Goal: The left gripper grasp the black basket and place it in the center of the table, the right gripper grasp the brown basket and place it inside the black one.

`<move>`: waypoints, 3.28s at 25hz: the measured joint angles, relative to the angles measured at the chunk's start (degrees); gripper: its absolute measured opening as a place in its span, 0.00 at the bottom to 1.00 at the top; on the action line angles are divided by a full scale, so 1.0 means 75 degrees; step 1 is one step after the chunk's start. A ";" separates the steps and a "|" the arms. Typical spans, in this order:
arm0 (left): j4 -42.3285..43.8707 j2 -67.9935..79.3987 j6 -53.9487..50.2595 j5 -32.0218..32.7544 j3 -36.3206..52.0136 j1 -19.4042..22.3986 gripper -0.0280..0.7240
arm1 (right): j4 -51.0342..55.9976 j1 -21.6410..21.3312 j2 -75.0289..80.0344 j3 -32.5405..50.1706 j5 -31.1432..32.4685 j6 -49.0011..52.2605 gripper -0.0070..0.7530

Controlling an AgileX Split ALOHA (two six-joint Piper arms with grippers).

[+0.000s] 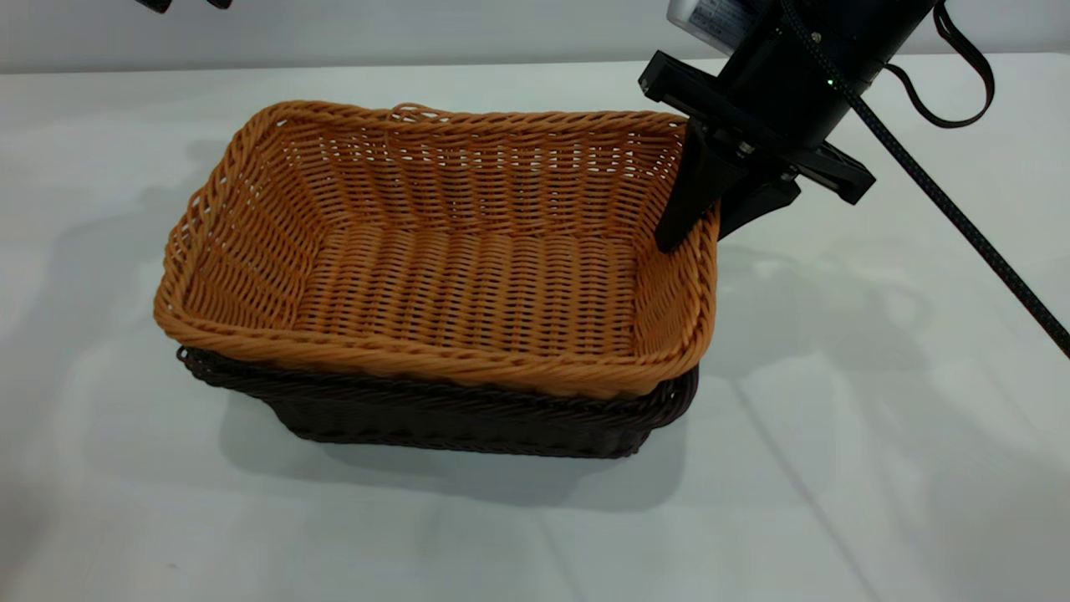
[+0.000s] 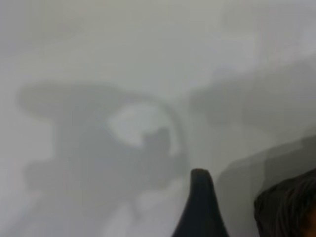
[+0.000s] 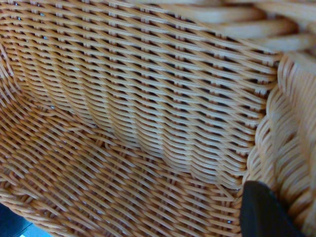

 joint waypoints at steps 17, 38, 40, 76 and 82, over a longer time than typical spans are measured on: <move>0.0000 -0.0073 0.0028 -0.0194 0.0000 0.0000 0.71 | -0.1937 0.0000 0.0000 -0.1232 0.0783 0.0503 0.87; 0.1478 -0.4118 -0.1345 0.1980 0.0009 0.0000 0.71 | -0.3997 0.0000 -0.4060 -0.3879 0.2617 0.1311 0.77; 0.1666 -0.4557 -0.1658 0.2445 0.0009 0.0000 0.71 | -0.3997 0.0000 -0.4748 -0.3886 0.2653 0.1383 0.77; 0.2069 -1.3225 -0.2992 0.3425 0.8506 0.0000 0.71 | -0.4344 0.0000 -1.5724 0.6384 0.1953 0.1175 0.77; 0.2281 -1.4734 -0.2992 0.3425 0.8933 0.0000 0.71 | -0.4371 0.0000 -1.6396 0.6434 0.1950 0.1126 0.77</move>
